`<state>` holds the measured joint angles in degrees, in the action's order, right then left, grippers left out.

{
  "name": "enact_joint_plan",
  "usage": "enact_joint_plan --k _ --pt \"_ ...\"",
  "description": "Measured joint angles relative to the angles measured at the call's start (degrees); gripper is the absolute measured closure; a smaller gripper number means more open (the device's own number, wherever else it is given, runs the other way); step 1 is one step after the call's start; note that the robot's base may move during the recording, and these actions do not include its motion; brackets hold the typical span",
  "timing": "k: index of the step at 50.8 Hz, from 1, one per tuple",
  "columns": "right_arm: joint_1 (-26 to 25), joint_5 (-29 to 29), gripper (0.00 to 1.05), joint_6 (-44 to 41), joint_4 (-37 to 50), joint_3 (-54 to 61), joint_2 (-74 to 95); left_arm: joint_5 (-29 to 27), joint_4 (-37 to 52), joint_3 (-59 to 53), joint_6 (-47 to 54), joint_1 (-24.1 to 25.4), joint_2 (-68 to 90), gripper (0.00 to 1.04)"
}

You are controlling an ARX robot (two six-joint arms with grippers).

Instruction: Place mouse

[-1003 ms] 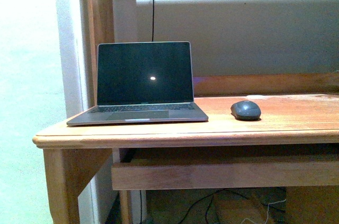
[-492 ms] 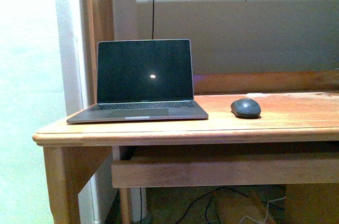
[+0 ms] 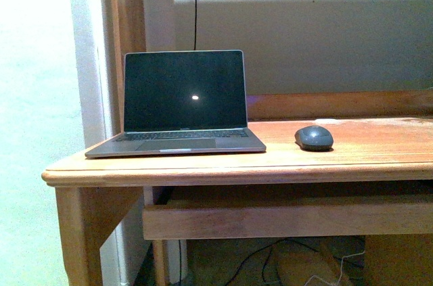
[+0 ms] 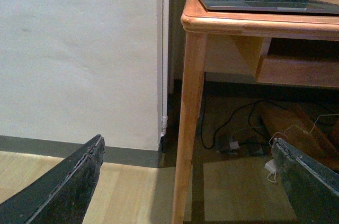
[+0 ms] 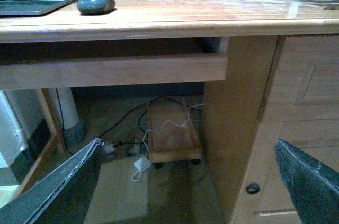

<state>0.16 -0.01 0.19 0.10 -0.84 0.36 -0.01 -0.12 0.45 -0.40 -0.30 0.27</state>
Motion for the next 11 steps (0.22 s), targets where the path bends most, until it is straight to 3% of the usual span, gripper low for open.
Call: enact_joint_plan --k 11 --pt "0.0 0.0 0.07 0.0 0.0 0.0 0.0 0.0 0.0 0.0 0.0 0.0 0.0 0.08"
